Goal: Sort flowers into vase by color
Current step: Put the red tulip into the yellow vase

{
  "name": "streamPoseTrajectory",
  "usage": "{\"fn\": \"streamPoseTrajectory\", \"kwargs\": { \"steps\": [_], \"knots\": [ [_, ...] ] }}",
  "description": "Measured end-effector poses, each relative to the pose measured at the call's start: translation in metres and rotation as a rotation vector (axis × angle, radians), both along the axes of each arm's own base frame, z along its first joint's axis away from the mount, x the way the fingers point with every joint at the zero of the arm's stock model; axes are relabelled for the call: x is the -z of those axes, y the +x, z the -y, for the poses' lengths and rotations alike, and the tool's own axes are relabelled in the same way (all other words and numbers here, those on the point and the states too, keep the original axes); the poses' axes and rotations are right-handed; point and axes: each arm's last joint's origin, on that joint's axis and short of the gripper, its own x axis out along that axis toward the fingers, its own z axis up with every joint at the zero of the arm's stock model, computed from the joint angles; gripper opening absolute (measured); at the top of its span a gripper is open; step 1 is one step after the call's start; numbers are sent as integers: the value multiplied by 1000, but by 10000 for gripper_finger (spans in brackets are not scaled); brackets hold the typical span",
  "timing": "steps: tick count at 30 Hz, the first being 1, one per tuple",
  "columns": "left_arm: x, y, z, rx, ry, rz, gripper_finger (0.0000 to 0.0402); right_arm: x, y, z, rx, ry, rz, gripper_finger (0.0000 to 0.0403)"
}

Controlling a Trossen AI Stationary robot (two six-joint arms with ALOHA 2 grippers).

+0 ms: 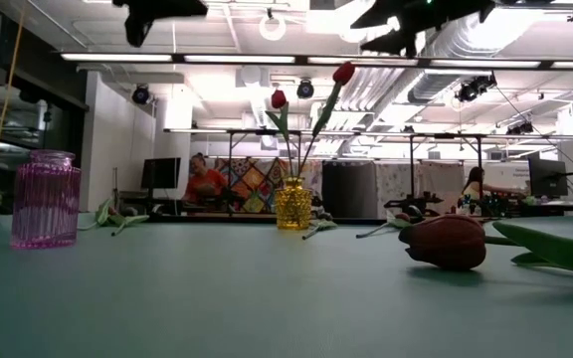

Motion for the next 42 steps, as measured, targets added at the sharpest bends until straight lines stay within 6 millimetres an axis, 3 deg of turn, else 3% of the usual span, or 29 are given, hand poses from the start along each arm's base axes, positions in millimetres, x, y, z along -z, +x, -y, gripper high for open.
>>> {"fn": "streamPoseTrajectory", "kwargs": {
  "steps": [4, 12, 18, 25, 28, 32, 42],
  "knots": [
    [-8, 1, 6, 122, -114, 43, 26, -15, -12, -9, 2, -10, 82, 334],
    [-10, -14, 37, 369, -364, -171, 113, -32, -32, -24, -5, 26, 189, 334],
    [18, -29, 89, 677, -449, -520, 172, -26, -33, -27, -69, 189, 180, 334],
    [68, -33, 159, 895, -235, -764, 181, -12, -26, -38, -125, 325, 84, 334],
    [91, -31, 182, 919, -184, -850, 181, -10, -23, -44, -152, 343, 57, 334],
    [108, -21, 205, 888, -141, -904, 181, -7, -21, -50, -183, 345, 19, 334],
    [152, 11, 227, 706, -132, -1057, 181, 2, -19, -58, -223, 298, -102, 334]
  ]
}}
